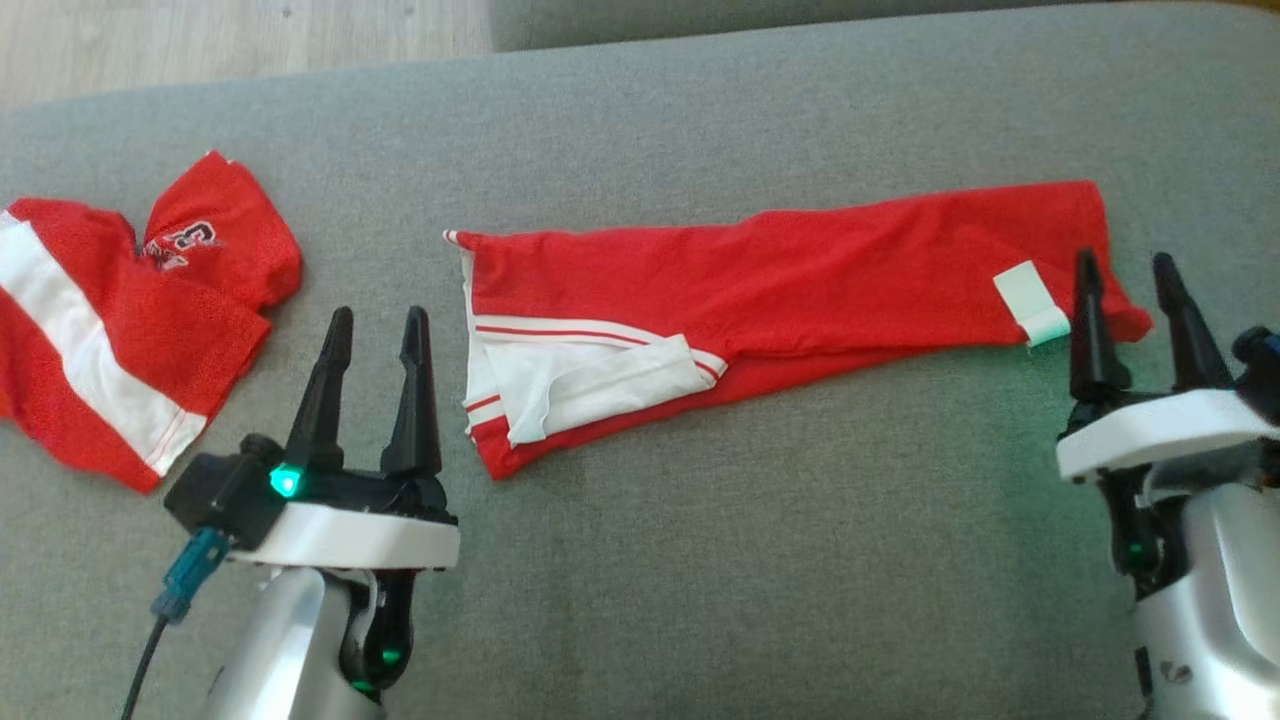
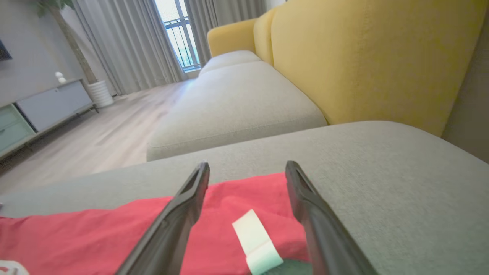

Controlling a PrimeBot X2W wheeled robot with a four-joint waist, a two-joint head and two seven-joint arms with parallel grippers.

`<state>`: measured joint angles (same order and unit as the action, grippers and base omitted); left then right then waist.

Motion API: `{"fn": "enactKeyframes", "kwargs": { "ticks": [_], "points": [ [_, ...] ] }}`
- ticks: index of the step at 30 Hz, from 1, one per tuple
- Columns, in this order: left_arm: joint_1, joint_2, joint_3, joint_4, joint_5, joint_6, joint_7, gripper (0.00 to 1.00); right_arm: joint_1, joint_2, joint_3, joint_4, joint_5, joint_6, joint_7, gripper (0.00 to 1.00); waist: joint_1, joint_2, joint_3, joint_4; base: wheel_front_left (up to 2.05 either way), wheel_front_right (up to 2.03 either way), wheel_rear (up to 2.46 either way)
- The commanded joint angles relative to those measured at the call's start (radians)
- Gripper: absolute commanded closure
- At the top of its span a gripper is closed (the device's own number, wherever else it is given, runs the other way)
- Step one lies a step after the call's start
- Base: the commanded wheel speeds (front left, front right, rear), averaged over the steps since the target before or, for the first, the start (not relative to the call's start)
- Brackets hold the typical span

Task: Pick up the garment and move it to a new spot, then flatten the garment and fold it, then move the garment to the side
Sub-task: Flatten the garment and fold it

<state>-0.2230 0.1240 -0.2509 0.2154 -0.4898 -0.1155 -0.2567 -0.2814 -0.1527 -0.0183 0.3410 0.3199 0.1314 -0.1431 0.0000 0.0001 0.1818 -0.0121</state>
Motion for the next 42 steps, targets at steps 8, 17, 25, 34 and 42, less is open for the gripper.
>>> {"fn": "enactKeyframes", "kwargs": {
  "ticks": [8,17,25,34,42],
  "points": [
    [-0.075,-0.006,0.010,0.006,0.021,-0.014,-0.005,0.00,-0.151,0.050,-0.196,0.099,-0.134,-0.001,0.107,0.00,0.0000,-0.0001,0.072,0.033,0.00,0.00,0.00],
    [-0.104,0.011,-0.044,0.026,-0.006,-0.015,-0.005,0.00,-0.282,0.098,-0.452,0.302,-0.325,-0.001,0.159,0.00,0.0000,-0.0001,0.120,0.052,0.00,0.00,0.00],
    [-0.124,0.015,-0.050,0.022,-0.016,-0.015,-0.005,0.00,-0.343,0.102,-0.465,0.429,-0.334,-0.001,0.137,0.00,0.0000,-0.0001,0.149,0.047,0.00,0.00,0.00],
    [-0.151,0.019,-0.024,0.009,-0.021,-0.015,-0.005,0.00,-0.384,0.102,-0.430,0.502,-0.279,-0.001,0.115,1.00,0.0000,-0.0001,0.174,0.041,0.00,0.00,0.00],
    [-0.159,0.014,0.000,-0.006,-0.014,-0.015,-0.005,0.00,-0.385,0.102,-0.431,0.494,-0.261,-0.001,0.084,1.00,0.0000,-0.0001,0.163,0.032,0.00,0.00,0.00]
  ]
}}
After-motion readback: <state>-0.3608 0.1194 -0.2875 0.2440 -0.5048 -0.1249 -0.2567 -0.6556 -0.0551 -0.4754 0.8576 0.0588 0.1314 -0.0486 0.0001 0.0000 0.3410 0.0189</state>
